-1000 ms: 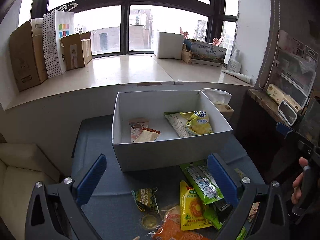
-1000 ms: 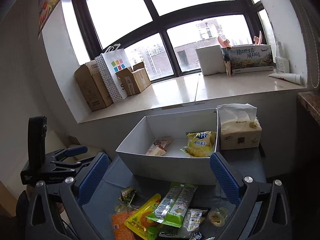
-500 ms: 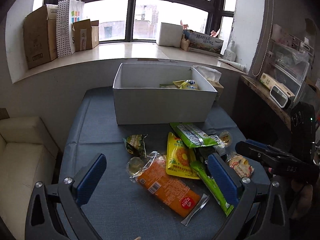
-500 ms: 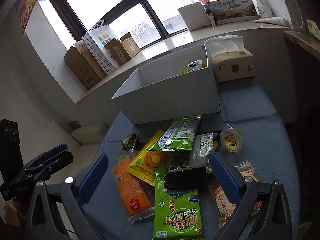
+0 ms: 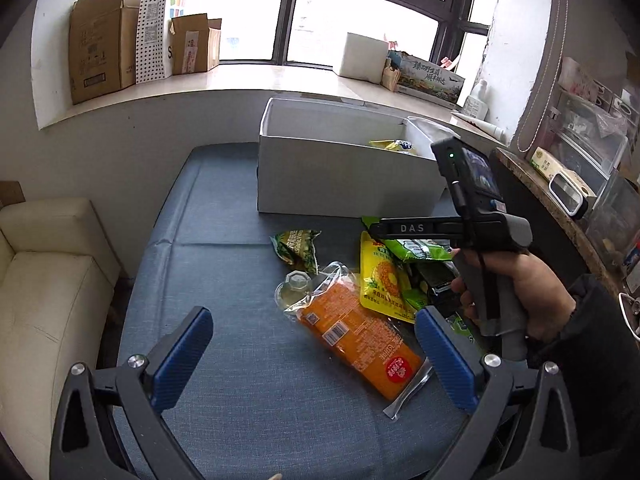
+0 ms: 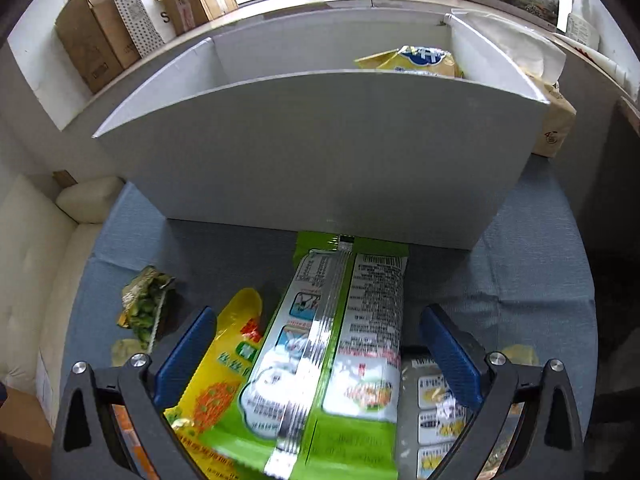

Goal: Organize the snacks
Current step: 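Grasp green snack pack with right tool while left tool grasps green garlic bag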

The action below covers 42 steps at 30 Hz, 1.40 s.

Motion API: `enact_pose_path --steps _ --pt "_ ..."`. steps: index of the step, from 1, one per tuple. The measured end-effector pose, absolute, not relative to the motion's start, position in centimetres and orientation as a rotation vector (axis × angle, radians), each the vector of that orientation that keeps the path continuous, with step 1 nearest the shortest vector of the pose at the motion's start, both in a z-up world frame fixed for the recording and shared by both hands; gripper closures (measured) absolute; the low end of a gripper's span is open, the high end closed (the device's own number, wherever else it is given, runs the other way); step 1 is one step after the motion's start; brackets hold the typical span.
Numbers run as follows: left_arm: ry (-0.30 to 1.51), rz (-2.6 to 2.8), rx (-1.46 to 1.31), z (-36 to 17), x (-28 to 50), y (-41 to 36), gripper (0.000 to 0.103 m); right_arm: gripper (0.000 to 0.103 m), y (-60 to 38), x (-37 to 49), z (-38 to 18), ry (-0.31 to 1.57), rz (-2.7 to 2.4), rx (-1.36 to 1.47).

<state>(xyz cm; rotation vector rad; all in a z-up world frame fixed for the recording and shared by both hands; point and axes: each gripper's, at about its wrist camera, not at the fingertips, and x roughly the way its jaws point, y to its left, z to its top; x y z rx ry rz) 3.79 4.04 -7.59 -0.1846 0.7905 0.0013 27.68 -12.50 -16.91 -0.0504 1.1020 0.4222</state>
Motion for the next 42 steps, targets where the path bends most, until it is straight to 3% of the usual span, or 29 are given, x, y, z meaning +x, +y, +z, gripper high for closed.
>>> enact_pose_path --steps 5,6,7,8,10,18,27,34,36,37,38,40,42 --pt "0.794 0.017 -0.2 -7.8 3.5 5.0 0.0 0.0 -12.0 29.0 -18.8 1.185 0.391 -0.055" --pt "0.796 0.021 -0.204 -7.9 3.5 5.1 0.0 0.006 -12.2 28.9 -18.7 1.178 0.392 -0.051" --pt "0.797 0.024 -0.208 -8.0 3.6 5.3 0.0 0.02 -12.4 29.0 -18.6 1.18 0.402 -0.033" --pt "0.8 0.023 -0.212 -8.0 3.6 5.4 0.0 0.027 -12.7 29.0 -18.5 1.19 0.417 -0.009" --pt "0.808 0.017 -0.224 -8.3 3.8 5.5 0.0 0.031 -13.0 29.0 -18.2 1.188 0.426 -0.007" --pt "0.858 0.009 -0.198 -9.7 6.7 5.0 0.0 0.033 -16.3 26.7 -14.5 1.065 0.498 0.125" --pt "0.974 -0.006 -0.15 -12.7 15.6 4.7 0.0 0.033 -21.6 20.2 -7.0 0.868 0.587 0.227" --pt "1.102 0.072 -0.119 -16.7 21.3 4.8 0.001 0.033 -25.6 14.9 -5.8 0.787 0.566 0.315" --pt "1.115 0.089 -0.109 -17.5 21.8 4.9 0.009 0.033 -26.8 13.9 -6.3 0.776 0.546 0.348" --pt "1.117 0.101 -0.094 -17.8 21.9 4.8 0.031 0.033 -27.2 13.7 -6.5 0.777 0.531 0.365" --pt "1.127 0.105 -0.08 -18.0 21.9 4.7 0.045 0.033 -27.6 13.5 -6.7 0.781 0.524 0.374" --pt "1.117 0.095 -0.059 -17.8 21.8 4.2 0.059 0.032 -27.9 13.5 -6.9 0.782 0.509 0.369" --pt "1.114 0.064 -0.072 -17.4 21.5 3.9 0.06 0.032 -28.3 13.5 -7.0 0.784 0.504 0.388"
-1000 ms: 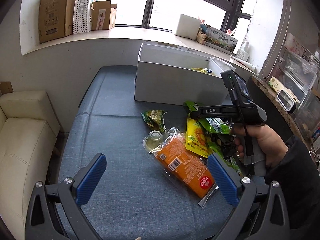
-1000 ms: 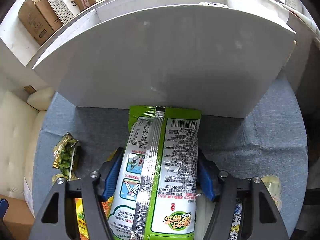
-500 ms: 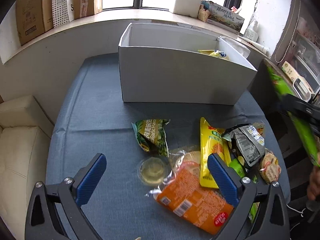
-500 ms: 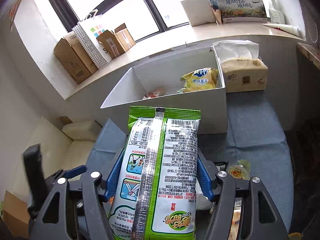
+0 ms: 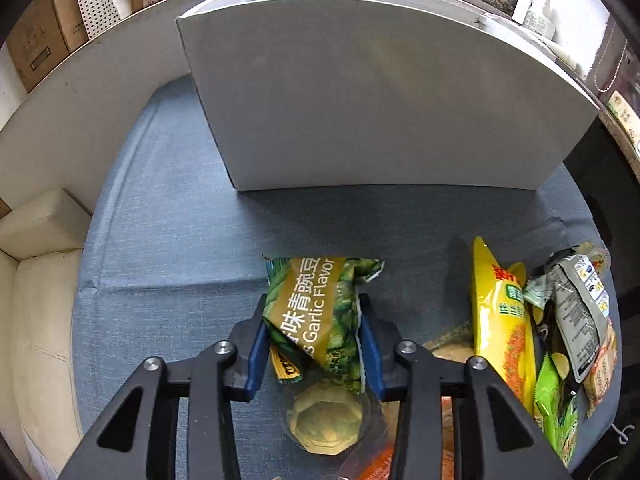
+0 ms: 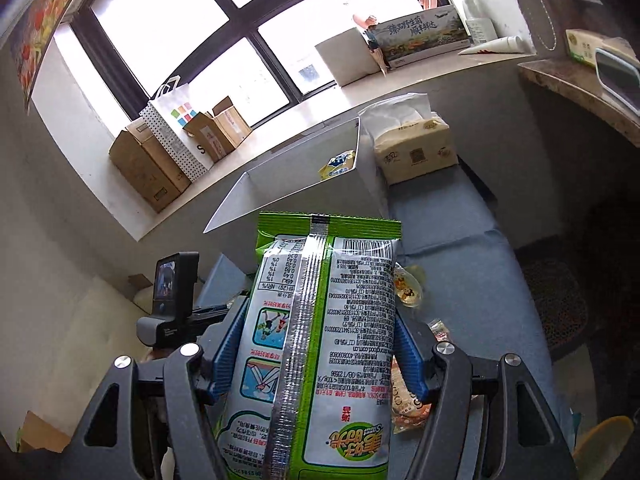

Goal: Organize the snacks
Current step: 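Grasp green snack pack with right tool while left tool grasps green garlic bag, then lower both bags into the white box and open both tools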

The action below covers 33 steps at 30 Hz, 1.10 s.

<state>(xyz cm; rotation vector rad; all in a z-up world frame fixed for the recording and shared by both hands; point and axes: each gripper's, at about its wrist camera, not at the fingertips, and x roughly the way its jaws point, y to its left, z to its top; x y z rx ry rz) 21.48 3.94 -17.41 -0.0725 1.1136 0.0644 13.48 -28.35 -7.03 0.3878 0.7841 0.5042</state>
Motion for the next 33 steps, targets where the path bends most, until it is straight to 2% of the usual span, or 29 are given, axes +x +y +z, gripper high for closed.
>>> enact_pose_path --steps 6,15,24,30,33 --pt "1.019 0.027 -0.081 -14.2 19.1 3.6 0.063 0.032 -27.8 13.3 -7.3 0.785 0.523 0.376" --pt "0.79 -0.053 -0.079 -5.1 15.7 2.5 0.063 0.031 -24.4 15.3 -7.0 0.765 0.596 0.307" --pt "0.737 -0.041 -0.08 0.3 24.4 3.6 0.063 0.031 -19.7 25.7 -3.2 0.712 0.641 0.23" --pt "0.783 -0.001 -0.085 -1.0 31.3 4.3 0.062 0.031 -17.2 35.2 -3.9 0.769 0.615 0.255" --pt "0.824 -0.011 -0.105 -2.4 32.9 4.7 0.054 0.029 -16.5 38.3 -4.3 0.807 0.613 0.295"
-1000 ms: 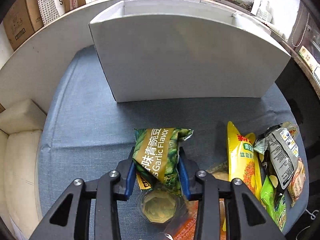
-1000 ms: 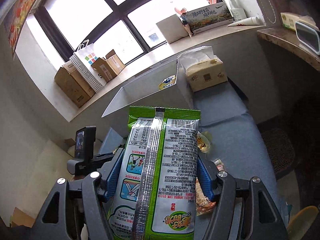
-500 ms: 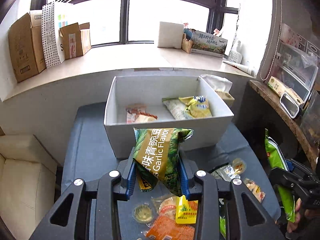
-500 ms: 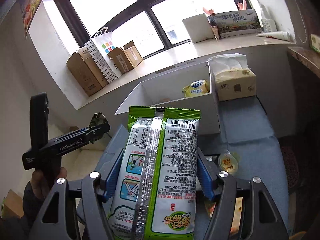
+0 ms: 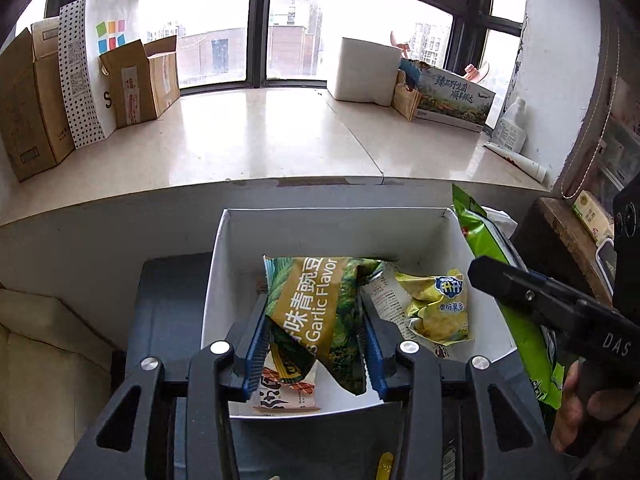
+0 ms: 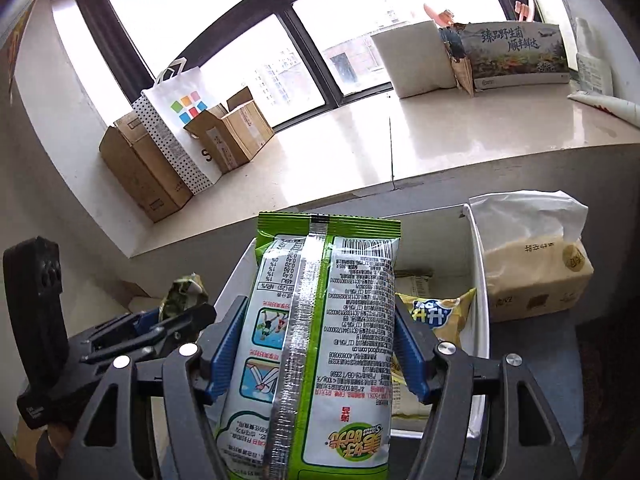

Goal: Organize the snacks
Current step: 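Lower both bags into the white box and open both tools, then move both tools back over the remaining snacks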

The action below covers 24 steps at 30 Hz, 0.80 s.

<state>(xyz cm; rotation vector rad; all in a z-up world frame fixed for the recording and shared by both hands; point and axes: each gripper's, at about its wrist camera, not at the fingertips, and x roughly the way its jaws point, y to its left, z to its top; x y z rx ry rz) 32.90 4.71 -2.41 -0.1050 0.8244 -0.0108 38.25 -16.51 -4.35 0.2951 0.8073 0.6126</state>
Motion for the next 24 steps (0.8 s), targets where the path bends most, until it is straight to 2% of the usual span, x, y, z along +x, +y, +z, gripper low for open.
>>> enact_pose_path --steps 1,2,3,4,16,17,18,24 --pt "0.827 -0.01 -0.103 -2.9 33.2 4.8 0.049 0.027 -16.4 38.9 -4.4 0.82 0.613 0.307" --pt "0.846 -0.004 -0.096 -3.3 33.5 4.9 0.031 0.025 -16.2 39.4 -4.4 0.823 0.6 0.301" --pt "0.866 0.009 -0.092 -3.8 33.7 5.0 0.018 0.015 -16.1 39.9 -4.3 0.824 0.581 0.29" --pt "0.872 0.01 -0.095 -4.1 33.6 5.2 0.0 0.01 -16.1 40.0 -4.2 0.815 0.57 0.289" --pt "0.817 -0.002 -0.108 -3.2 29.8 6.5 0.0 0.009 -17.5 37.2 -3.3 0.766 0.591 0.328" --pt "0.809 -0.012 -0.107 -2.9 29.2 6.5 0.0 0.008 -17.5 36.7 -3.1 0.756 0.599 0.323" --pt "0.801 -0.014 -0.103 -2.7 28.6 6.4 0.0 0.0 -17.5 36.0 -2.8 0.749 0.606 0.3" --pt "0.692 -0.004 -0.074 -1.0 22.6 5.5 0.0 0.0 -19.0 29.6 -1.1 0.663 0.669 0.228"
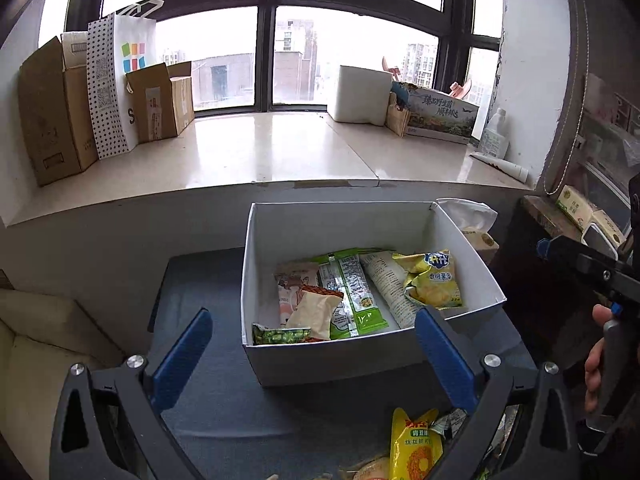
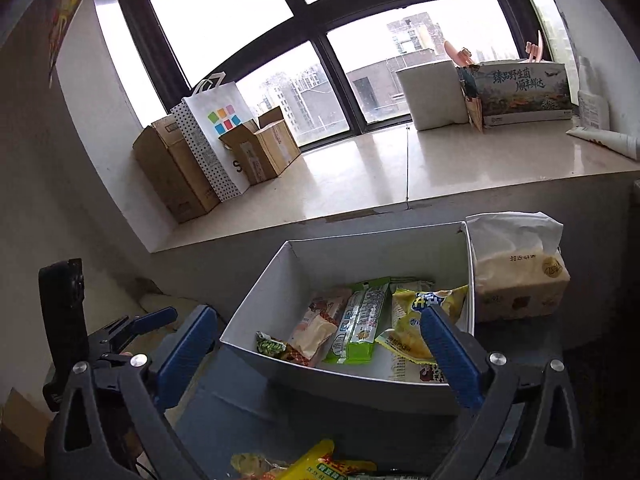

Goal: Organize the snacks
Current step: 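Move both tools back over the remaining snacks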

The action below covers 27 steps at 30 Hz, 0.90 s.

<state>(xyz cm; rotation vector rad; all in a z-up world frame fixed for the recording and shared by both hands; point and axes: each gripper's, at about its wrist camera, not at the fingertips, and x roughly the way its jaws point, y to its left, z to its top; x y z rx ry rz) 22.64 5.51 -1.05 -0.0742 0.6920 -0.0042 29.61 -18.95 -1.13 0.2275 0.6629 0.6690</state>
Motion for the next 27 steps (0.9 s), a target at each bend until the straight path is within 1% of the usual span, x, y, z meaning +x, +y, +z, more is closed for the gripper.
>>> enact_pose_path --steps 8,13,15,19,22,27 --pt "0.649 -0.029 -0.105 -1.1 13.8 4.6 0.0 0.0 -23.2 18.9 -1.9 0.572 0.648 0.127" --pt "0.646 0.002 -0.056 -2.5 9.3 2.9 0.0 0.0 -26.2 14.1 -4.7 0.593 0.595 0.114" --pt "0.654 0.001 -0.048 -3.3 7.8 2.1 0.0 0.0 -27.2 12.6 -6.4 0.631 0.559 0.112" --pt "0.695 -0.022 -0.07 -5.3 6.1 1.2 0.0 0.0 -28.9 11.1 -9.7 0.693 0.504 0.137" --pt "0.719 -0.029 -0.073 -6.3 5.6 0.7 0.0 0.0 -29.8 11.6 -12.1 0.766 0.479 0.152" --pt "0.711 -0.013 -0.063 -6.6 5.0 0.5 0.0 0.0 -30.2 13.8 -13.8 0.815 0.436 0.15"
